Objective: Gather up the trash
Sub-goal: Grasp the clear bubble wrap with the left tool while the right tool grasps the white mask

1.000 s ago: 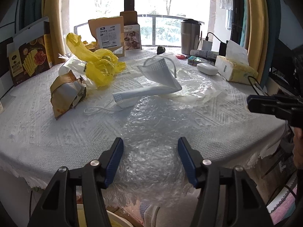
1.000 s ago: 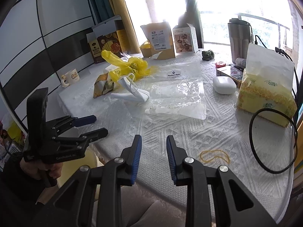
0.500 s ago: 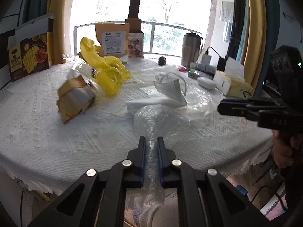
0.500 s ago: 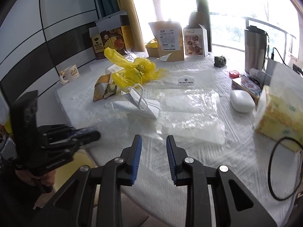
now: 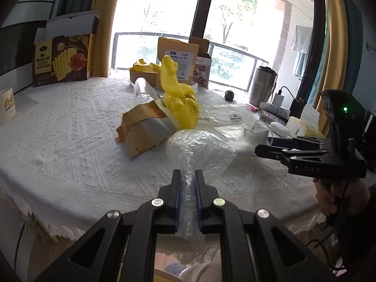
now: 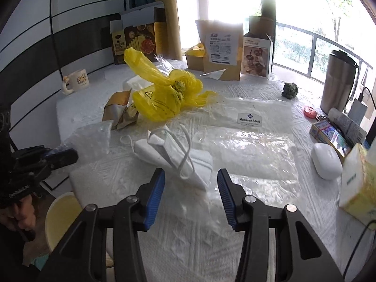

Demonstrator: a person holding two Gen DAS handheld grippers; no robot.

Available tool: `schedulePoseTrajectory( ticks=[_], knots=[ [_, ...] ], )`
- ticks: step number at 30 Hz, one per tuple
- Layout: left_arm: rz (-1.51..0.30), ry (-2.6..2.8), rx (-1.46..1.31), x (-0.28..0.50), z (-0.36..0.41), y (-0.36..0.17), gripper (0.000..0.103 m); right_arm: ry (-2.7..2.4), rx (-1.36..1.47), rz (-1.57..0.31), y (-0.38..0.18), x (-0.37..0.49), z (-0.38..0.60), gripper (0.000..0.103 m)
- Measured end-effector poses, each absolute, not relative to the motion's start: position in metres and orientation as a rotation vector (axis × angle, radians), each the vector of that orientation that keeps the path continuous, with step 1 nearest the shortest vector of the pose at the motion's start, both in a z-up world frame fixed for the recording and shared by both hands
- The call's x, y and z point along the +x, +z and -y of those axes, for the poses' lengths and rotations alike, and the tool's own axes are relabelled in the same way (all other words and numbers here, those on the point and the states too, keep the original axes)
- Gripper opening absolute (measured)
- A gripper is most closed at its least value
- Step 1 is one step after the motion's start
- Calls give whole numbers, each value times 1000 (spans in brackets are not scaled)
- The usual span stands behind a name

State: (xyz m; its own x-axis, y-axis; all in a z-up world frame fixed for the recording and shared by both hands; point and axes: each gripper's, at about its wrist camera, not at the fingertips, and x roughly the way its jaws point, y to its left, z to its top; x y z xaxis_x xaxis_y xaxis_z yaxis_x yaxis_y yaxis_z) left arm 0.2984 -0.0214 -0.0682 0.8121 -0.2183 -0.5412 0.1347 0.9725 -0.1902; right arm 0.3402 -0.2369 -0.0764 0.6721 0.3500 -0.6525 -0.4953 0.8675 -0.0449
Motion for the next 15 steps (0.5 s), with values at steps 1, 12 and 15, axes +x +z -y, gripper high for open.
schedulePoseTrajectory(
  ticks=[1,12,15],
  knots=[
    [-594,-185,-148,299,19,-68,10,477,-219,-680,-77,344,234,44],
    [-563,-165,-141,285,5,-61,10,441,-157,-652,-69,344,236,5],
    [-553,-165,-143,277,3,-57,10,438,-161,-636,-62,334,238,4]
  ],
)
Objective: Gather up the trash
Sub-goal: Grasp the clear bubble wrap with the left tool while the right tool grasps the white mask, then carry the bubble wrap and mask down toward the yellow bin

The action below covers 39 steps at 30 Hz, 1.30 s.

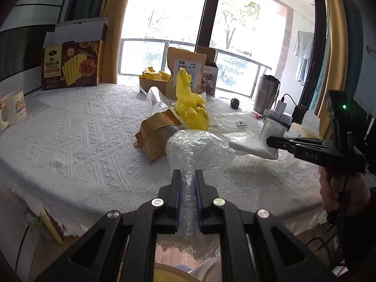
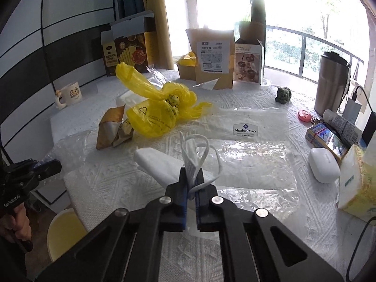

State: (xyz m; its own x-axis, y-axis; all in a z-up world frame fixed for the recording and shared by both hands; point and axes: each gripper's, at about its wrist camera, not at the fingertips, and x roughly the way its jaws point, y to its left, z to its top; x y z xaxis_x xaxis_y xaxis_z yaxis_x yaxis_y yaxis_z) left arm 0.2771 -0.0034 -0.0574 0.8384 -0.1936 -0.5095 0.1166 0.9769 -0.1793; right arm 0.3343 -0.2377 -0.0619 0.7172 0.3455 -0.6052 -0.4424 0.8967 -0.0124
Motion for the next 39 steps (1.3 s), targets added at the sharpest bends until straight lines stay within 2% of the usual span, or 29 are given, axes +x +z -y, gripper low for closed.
schedulePoseTrajectory(
  ticks=[20,39],
  knots=[
    [-489,-144,-134,208,-9,-35,10,456,-177,-547,-25,250,232,4],
    [-472,-79,-133,138,-36,-35,10,542,-215,-519,-20,175,193,4]
  ],
)
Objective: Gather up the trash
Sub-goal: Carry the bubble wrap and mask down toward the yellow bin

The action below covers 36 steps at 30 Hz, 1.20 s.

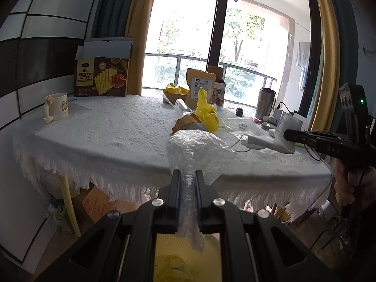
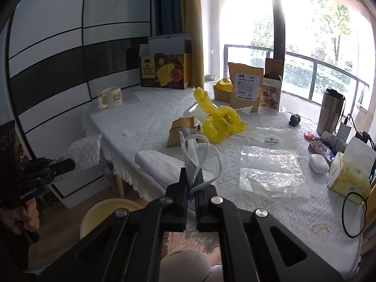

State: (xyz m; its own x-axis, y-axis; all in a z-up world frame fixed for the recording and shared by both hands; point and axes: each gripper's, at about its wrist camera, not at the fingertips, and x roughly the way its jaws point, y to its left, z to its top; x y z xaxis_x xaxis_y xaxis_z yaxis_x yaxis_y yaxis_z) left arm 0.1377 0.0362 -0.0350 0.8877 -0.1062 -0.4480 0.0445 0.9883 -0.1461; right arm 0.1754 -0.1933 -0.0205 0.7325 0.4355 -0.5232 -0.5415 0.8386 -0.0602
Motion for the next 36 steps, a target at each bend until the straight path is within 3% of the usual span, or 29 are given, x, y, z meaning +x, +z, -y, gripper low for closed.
schedulePoseTrajectory(
  ticks=[32,36],
  knots=[
    [-720,-6,-230,100,-55,-153,11,618,-246,-632,-94,112,152,4],
    [-747,-6,-250,105,-59,-163,20,615,-249,-651,-101,117,148,4]
  ],
)
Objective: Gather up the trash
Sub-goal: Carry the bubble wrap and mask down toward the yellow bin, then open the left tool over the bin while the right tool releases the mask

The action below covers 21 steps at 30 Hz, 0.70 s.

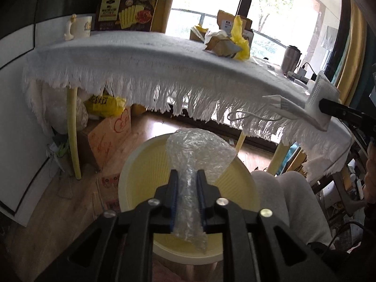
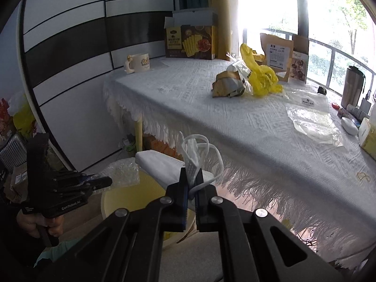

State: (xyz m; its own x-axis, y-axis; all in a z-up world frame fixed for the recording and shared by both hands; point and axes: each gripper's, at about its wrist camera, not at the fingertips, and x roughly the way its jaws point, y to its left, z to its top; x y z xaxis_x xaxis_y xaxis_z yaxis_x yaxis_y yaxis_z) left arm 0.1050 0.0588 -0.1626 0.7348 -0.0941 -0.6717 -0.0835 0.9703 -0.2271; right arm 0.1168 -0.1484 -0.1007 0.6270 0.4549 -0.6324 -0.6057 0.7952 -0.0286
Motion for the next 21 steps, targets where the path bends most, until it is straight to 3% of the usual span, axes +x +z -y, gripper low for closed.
schedulePoseTrajectory(
  ticks=[13,21],
  knots=[
    [-762,-6,-300,107,-72,-173,55,641,-276,-694,-115,133,125,4],
    [-731,45,-313,101,-89,-167,56,671,-298,-727,-128,140,107,4]
  ],
)
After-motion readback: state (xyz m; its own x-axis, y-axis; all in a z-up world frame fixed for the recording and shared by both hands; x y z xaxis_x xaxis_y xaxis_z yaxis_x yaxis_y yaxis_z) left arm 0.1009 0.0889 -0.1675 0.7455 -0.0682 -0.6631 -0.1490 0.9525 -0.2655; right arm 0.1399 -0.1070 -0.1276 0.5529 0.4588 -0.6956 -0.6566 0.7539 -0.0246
